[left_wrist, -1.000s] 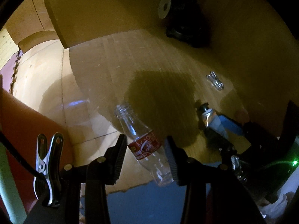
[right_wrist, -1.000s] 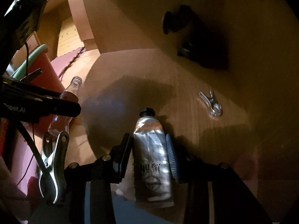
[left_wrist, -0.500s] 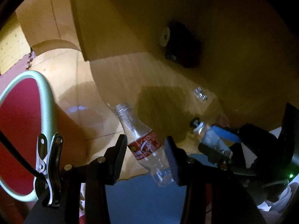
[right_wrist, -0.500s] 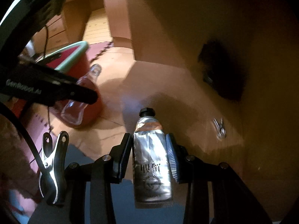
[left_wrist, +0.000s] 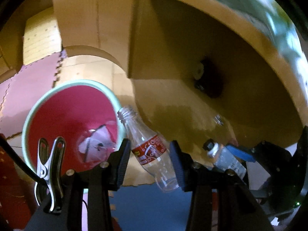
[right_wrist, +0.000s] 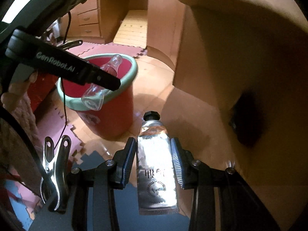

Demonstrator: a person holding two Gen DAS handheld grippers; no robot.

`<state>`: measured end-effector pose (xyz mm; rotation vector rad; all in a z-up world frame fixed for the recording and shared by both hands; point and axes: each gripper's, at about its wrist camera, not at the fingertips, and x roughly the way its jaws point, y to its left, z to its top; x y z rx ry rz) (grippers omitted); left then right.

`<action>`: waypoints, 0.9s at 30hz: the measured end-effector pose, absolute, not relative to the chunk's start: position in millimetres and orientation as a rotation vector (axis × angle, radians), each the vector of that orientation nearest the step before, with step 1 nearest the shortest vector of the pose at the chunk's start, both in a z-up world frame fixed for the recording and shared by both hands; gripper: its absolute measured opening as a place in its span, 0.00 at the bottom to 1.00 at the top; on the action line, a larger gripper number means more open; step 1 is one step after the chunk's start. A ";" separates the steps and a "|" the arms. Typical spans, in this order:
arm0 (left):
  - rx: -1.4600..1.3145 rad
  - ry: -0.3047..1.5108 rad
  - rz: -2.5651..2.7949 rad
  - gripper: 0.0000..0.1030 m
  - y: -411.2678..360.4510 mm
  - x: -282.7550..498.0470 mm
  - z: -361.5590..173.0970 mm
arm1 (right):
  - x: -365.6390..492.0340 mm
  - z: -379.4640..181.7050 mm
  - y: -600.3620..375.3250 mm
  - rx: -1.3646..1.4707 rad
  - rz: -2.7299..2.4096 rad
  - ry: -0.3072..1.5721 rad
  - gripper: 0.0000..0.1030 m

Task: Collect trash
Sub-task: 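Carry the bottle over the red bucket with the left tool while the right carries the tube, then open the left tool to drop the bottle while the right tool drops the silver tube into the bucket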

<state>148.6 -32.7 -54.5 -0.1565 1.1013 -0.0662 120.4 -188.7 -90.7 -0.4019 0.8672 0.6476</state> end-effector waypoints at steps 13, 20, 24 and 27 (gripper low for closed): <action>-0.247 1.084 0.086 0.43 74.8 155.0 -40.7 | 154.7 -41.5 -110.4 -0.327 0.746 0.879 0.37; -0.309 1.119 0.116 0.43 105.4 152.5 -65.5 | 173.9 -23.4 -85.9 -0.237 0.740 0.937 0.37; -0.364 1.149 0.123 0.43 120.1 159.4 -80.1 | 180.3 -17.6 -74.1 -0.202 0.714 0.953 0.37; -0.373 1.158 0.128 0.43 126.1 161.9 -85.5 | 181.1 -15.0 -66.2 -0.166 0.699 0.959 0.37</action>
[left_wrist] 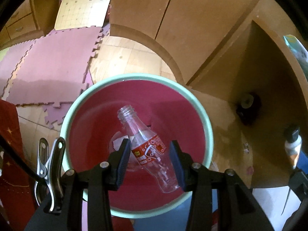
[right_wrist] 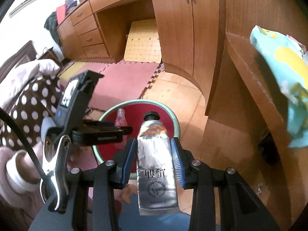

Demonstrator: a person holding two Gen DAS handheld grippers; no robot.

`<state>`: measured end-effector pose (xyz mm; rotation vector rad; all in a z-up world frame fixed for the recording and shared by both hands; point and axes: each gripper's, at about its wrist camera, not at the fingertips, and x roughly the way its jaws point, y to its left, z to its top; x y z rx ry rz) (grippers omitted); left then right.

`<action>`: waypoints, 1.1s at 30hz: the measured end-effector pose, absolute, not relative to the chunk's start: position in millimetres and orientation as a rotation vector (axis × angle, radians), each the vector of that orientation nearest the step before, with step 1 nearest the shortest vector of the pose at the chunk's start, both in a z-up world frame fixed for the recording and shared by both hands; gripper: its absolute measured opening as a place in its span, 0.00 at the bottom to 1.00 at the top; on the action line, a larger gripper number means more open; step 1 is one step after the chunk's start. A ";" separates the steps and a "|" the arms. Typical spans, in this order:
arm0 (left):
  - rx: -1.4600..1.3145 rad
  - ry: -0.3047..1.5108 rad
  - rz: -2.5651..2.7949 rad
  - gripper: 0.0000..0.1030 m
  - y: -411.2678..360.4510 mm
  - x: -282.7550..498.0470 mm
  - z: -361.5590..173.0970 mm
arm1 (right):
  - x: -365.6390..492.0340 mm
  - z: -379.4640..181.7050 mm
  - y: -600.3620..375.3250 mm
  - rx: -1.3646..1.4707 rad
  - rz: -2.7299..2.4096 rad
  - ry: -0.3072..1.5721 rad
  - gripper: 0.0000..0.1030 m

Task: Collect trash
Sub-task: 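Open the left tool to drop the bottle while the right tool drops the silver tube into the bucket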

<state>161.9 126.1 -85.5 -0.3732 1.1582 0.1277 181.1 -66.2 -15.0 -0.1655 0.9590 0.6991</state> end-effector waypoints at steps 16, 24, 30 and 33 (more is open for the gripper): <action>-0.379 1.240 0.147 0.43 140.2 167.3 -110.8 | 202.9 -41.7 -39.3 0.010 0.669 0.979 0.37; -0.384 1.268 0.174 0.44 141.5 170.5 -117.6 | 208.0 -52.1 -25.2 -0.011 0.692 1.001 0.37; -0.392 1.277 0.194 0.48 144.8 168.6 -118.4 | 210.8 -58.5 -20.4 -0.013 0.698 1.020 0.37; -0.399 1.270 0.206 0.48 147.2 167.4 -116.8 | 213.0 -61.0 -21.4 -0.008 0.693 1.027 0.37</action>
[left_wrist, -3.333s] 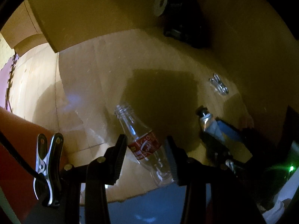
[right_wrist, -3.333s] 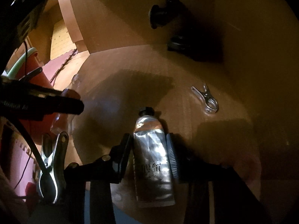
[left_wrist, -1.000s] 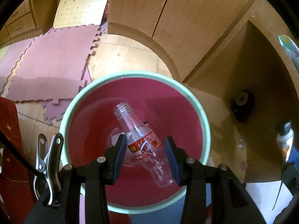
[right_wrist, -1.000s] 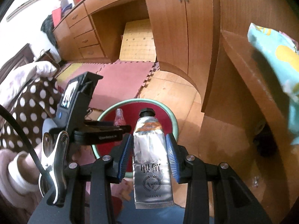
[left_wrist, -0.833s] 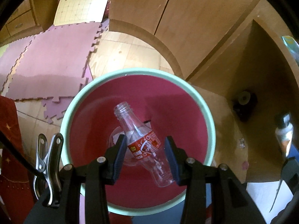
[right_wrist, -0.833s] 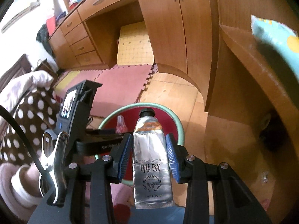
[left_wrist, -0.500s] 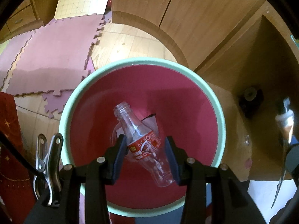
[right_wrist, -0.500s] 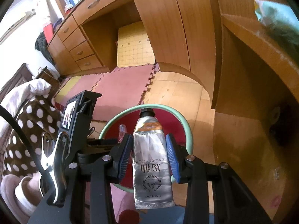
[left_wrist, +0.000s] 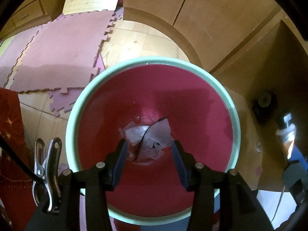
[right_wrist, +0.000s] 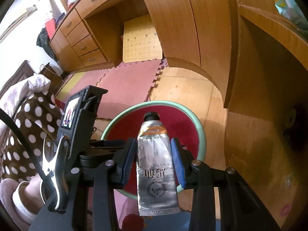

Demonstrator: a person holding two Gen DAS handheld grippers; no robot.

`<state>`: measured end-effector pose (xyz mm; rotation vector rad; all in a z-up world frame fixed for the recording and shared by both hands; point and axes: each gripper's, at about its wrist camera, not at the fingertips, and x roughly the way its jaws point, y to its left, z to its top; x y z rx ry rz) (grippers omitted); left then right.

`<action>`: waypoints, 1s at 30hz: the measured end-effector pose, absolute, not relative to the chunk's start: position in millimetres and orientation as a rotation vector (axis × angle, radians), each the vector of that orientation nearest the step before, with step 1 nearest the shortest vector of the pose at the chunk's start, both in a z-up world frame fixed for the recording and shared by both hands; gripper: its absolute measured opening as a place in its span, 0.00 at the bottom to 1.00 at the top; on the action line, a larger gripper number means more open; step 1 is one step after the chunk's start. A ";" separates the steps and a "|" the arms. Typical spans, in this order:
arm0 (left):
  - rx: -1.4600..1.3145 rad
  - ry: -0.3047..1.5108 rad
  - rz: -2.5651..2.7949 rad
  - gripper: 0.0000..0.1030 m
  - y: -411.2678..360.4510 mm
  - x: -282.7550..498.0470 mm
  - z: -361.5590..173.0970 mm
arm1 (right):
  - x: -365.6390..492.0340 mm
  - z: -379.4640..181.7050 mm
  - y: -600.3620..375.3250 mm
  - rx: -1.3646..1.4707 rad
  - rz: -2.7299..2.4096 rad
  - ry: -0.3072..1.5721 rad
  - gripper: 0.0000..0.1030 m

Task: Collect trash
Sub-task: 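Open the left tool to drop the bottle while the right tool drops the silver tube into the bucket, then move both tools back to the lower shelf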

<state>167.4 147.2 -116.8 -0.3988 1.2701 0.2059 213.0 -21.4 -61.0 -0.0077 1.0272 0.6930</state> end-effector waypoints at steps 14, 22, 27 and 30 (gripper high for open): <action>-0.421 1.250 0.233 0.48 156.3 162.7 -111.0 | 220.0 -75.7 -10.9 -0.012 0.670 1.064 0.37; -0.422 1.250 0.233 0.48 156.8 162.4 -110.9 | 223.1 -80.4 -9.3 0.005 0.664 1.069 0.36; -0.423 1.250 0.236 0.48 157.2 162.5 -110.6 | 220.5 -79.5 -7.0 0.001 0.676 1.062 0.36; -0.426 1.250 0.236 0.48 157.3 163.8 -109.5 | 221.5 -79.2 -7.0 -0.001 0.679 1.062 0.36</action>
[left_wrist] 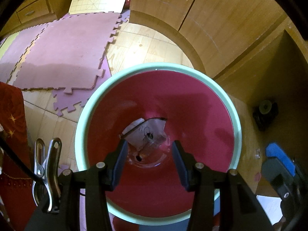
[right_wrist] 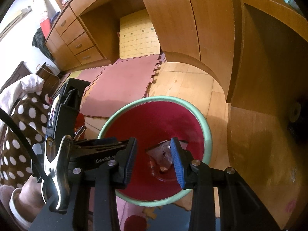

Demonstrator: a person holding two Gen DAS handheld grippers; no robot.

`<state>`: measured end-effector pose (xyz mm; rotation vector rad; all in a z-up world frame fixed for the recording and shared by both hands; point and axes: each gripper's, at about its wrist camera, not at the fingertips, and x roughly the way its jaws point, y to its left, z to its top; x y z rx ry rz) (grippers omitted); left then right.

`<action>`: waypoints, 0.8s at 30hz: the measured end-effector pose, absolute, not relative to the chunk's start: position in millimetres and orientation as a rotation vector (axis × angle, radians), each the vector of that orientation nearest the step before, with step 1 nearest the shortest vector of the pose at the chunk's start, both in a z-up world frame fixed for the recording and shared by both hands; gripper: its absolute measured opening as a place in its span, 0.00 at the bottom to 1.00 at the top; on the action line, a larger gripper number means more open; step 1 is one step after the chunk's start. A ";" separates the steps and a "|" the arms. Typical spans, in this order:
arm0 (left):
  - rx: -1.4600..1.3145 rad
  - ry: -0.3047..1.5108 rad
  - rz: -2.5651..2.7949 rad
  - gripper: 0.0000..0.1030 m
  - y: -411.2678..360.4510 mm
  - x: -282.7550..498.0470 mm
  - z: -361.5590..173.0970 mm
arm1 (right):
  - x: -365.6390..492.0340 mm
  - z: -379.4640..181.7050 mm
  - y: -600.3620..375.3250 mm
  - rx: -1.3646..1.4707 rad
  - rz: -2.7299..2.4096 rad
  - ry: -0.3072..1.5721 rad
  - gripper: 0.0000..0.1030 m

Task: Collect trash
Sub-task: 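Move both tools back to the lower shelf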

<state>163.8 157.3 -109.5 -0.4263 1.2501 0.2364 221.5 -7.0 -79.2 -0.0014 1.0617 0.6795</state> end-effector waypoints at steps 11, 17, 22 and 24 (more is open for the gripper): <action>-0.429 1.226 0.225 0.48 151.8 164.5 -99.7 | 217.5 -75.2 -15.4 0.008 0.661 1.057 0.36; -0.421 1.207 0.199 0.48 141.1 163.0 -89.6 | 206.2 -69.7 -28.8 -0.018 0.659 1.048 0.36; -0.422 1.199 0.146 0.48 126.4 159.8 -81.2 | 197.6 -66.2 -45.1 -0.057 0.648 1.055 0.36; -0.417 1.192 0.122 0.48 118.8 157.3 -76.8 | 193.1 -66.9 -53.4 -0.075 0.634 1.068 0.37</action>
